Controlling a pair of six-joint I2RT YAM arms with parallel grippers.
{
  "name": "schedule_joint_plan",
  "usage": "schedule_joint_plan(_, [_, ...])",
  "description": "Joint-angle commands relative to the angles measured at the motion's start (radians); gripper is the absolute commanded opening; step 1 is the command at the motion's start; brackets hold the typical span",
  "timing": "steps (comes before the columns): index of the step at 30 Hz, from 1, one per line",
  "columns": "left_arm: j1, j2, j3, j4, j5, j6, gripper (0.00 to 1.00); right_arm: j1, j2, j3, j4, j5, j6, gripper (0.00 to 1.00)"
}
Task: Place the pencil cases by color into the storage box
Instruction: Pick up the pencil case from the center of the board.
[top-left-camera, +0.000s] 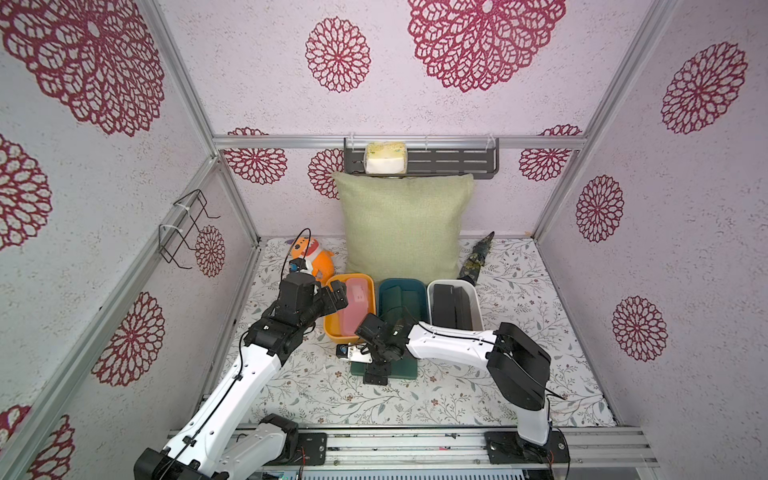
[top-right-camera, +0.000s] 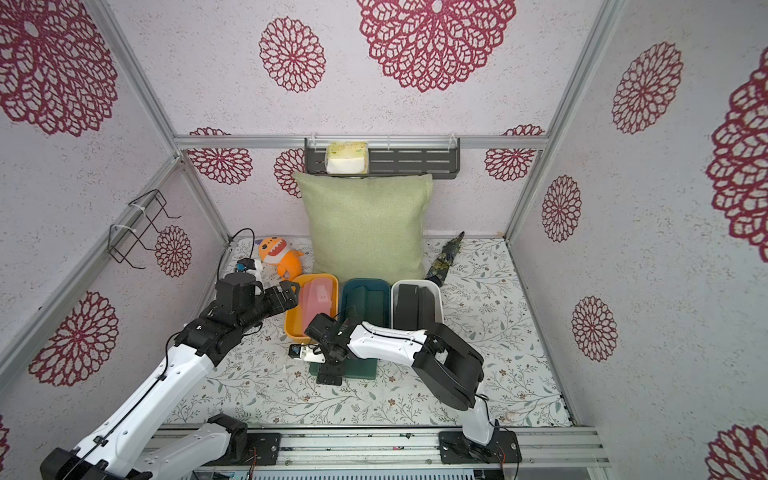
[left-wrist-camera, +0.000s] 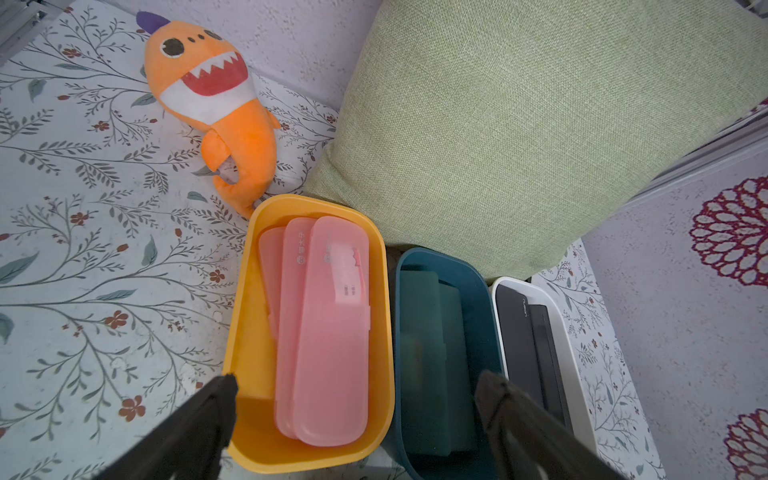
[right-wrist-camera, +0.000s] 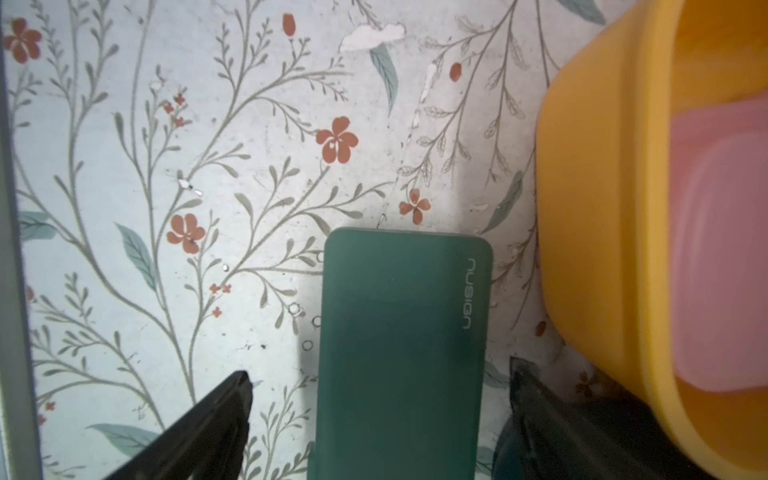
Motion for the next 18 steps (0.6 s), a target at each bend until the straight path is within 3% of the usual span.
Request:
schedule_joint_plan(1, [0.015, -0.018, -0.01, 0.01, 0.017, 0.021, 0.97, 0.003, 0.011, 0.029, -0.039, 0.011, 0.028, 0.99])
schedule_joint_plan(18, [0.035, -0.028, -0.019, 0.005, 0.027, 0.025, 0.97, 0.001, 0.058, 0.039, -0.044, 0.075, 0.025, 0.99])
